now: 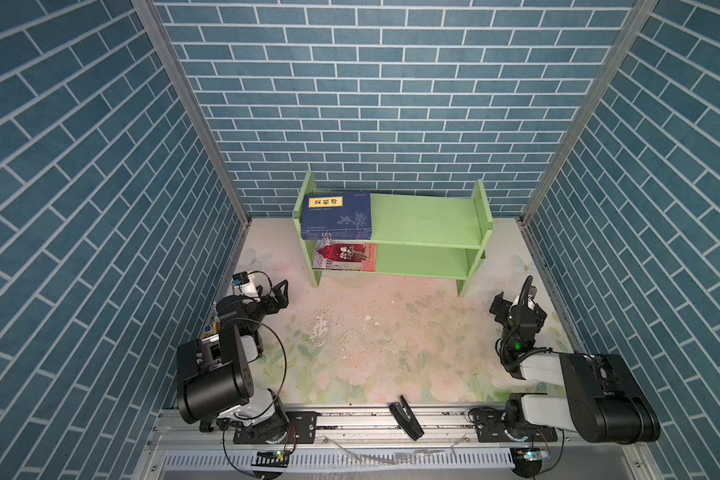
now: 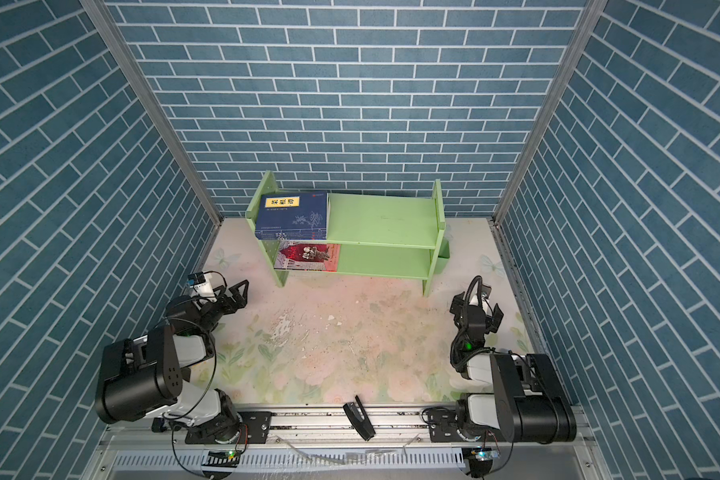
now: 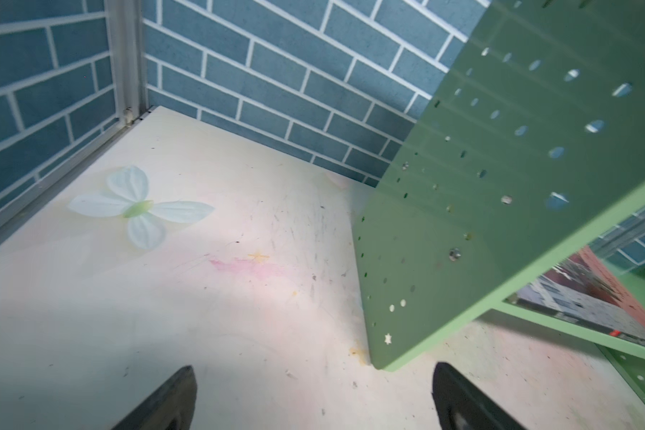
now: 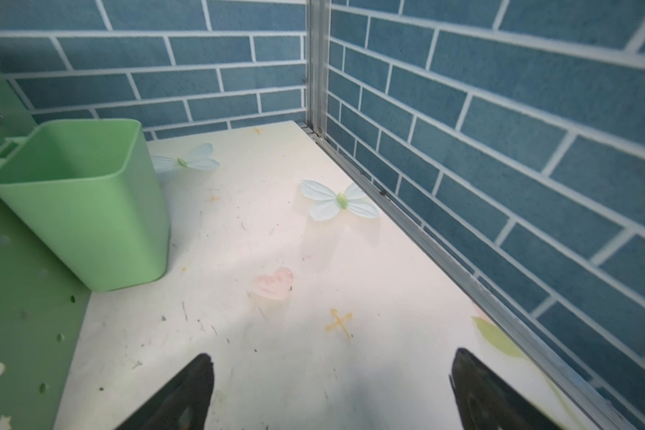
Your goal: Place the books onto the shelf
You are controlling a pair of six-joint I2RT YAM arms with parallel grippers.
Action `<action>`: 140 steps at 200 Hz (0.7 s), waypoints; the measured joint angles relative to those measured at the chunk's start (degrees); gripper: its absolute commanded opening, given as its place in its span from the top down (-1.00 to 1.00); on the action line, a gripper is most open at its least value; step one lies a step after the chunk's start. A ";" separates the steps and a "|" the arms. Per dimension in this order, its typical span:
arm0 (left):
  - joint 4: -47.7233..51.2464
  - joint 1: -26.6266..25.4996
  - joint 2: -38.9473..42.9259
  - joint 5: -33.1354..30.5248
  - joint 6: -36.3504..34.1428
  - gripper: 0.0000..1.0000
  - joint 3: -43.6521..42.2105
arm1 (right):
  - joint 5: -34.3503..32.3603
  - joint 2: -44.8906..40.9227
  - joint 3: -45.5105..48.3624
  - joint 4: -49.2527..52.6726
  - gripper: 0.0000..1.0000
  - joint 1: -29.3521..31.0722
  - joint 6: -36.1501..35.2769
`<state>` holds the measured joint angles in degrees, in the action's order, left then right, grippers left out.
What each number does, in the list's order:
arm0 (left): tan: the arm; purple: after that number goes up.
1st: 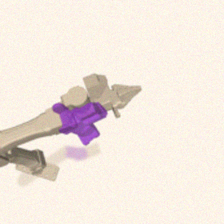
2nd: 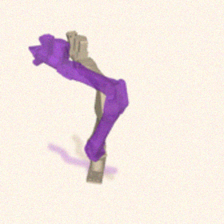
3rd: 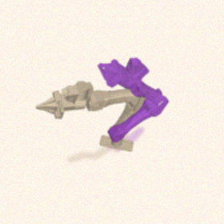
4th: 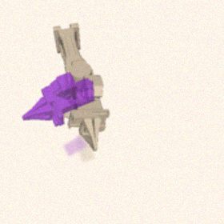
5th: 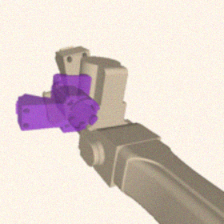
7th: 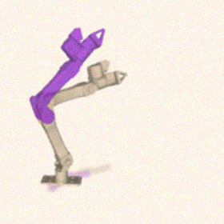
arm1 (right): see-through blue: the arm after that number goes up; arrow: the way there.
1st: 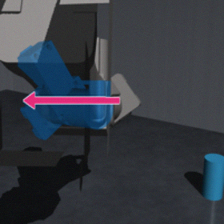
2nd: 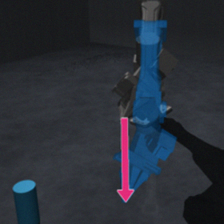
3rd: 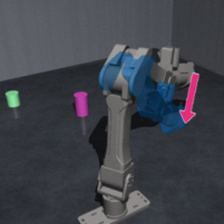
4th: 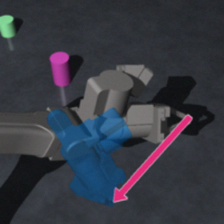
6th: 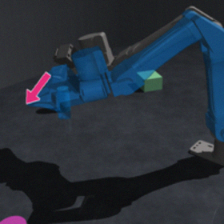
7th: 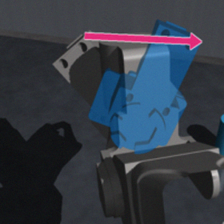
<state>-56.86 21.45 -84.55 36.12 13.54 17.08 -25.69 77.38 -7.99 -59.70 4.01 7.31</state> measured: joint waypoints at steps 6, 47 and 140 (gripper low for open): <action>-0.57 -1.42 0.33 -0.55 -0.74 -0.99 -0.39 | 0.57 1.40 -0.09 -2.01 -0.98 -0.07 -0.33; -5.66 -8.57 1.16 -6.56 -6.82 -0.99 -3.21 | 3.98 8.11 -0.20 -8.92 -0.98 -0.31 -1.84; -9.14 -14.40 -4.66 -17.51 -12.39 -0.99 -3.43 | 10.75 10.91 -5.79 -6.49 -0.98 -3.56 -1.81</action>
<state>-66.00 7.05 -89.21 18.61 1.15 13.65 -14.94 88.29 -13.78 -66.19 0.45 5.50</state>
